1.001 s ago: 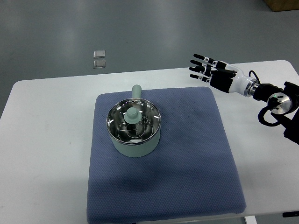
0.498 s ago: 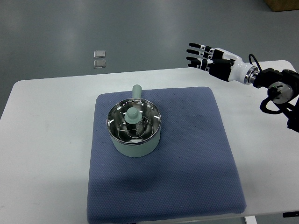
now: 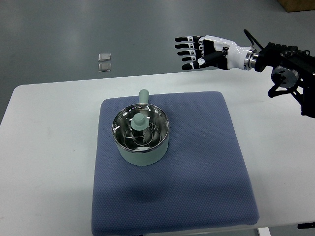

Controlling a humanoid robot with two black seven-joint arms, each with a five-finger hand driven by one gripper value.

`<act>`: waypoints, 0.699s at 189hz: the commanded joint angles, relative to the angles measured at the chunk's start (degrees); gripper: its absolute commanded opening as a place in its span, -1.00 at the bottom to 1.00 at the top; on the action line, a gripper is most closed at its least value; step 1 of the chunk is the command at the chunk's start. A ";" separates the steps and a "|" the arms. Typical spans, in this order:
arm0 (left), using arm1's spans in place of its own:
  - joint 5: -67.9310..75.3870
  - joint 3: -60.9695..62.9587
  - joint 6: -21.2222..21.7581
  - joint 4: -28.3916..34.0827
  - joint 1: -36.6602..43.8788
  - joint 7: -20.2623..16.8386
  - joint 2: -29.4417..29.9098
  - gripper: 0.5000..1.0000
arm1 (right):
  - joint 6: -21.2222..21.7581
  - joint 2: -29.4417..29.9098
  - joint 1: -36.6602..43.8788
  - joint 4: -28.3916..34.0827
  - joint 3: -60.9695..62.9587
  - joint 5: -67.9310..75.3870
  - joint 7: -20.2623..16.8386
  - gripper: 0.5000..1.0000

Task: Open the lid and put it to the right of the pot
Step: 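Raise the right hand and swing it toward the saucepan, then lower the right hand over the glass lid's green knob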

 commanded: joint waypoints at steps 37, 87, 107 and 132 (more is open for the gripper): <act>0.00 0.09 0.00 -0.08 -0.08 0.00 0.00 1.00 | -0.02 1.92 3.97 6.74 -0.69 -24.57 3.75 0.73; 0.00 0.00 0.00 0.01 -0.17 0.00 0.00 1.00 | -0.02 4.21 7.48 12.01 -1.05 -44.08 6.74 0.73; 0.00 0.00 0.00 0.01 -0.17 0.00 0.00 1.00 | -0.02 6.76 8.80 12.10 -3.42 -48.57 6.92 0.73; 0.00 0.00 0.00 0.01 -0.34 0.00 0.00 1.00 | -0.02 8.87 11.00 12.01 -9.21 -50.59 6.83 0.73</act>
